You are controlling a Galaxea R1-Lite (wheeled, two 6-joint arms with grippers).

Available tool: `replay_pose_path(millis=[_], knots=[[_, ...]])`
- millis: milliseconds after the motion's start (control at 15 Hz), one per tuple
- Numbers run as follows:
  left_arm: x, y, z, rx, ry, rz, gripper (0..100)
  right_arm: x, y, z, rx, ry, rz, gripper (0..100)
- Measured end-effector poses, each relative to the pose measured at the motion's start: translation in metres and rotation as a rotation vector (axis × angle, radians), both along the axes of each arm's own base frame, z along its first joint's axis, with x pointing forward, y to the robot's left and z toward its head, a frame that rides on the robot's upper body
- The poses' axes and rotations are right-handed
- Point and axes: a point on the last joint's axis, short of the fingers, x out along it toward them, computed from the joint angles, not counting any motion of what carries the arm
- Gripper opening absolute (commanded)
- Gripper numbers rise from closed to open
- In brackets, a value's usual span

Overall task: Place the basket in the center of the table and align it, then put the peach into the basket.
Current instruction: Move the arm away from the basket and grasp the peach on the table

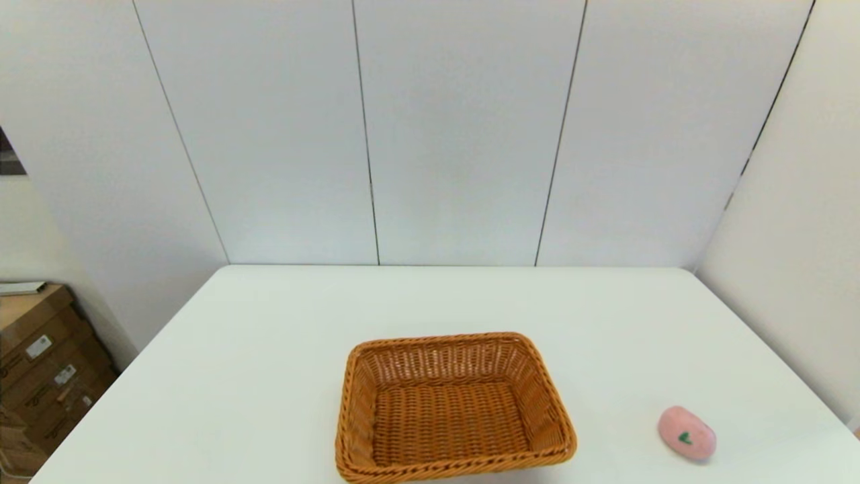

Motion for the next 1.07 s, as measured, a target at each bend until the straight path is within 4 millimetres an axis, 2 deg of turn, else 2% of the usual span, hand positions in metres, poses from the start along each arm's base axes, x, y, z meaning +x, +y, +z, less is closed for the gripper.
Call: replay_pose_path(millis=[267, 467, 600, 800, 933, 1067], knots=[[0.0, 0.0, -0.002, 0.018, 0.001, -0.002, 100, -0.001, 0.001, 0.0, -0.105, 0.08, 0.032, 100], [0.0, 0.0, -0.002, 0.008, -0.001, -0.001, 100, 0.002, 0.001, 0.032, -0.079, 0.088, 0.04, 100], [0.0, 0.0, -0.002, -0.004, -0.001, 0.001, 100, 0.014, 0.001, 0.053, -0.066, 0.169, 0.037, 100], [0.0, 0.0, -0.002, -0.005, -0.002, 0.001, 100, 0.058, 0.001, 0.068, -0.042, 0.429, 0.032, 100], [0.0, 0.0, -0.002, -0.007, -0.003, 0.001, 100, 0.097, 0.001, 0.066, -0.028, 0.612, 0.031, 100], [0.0, 0.0, -0.002, -0.017, -0.004, 0.0, 100, 0.138, 0.002, 0.055, -0.019, 0.748, 0.031, 100]])
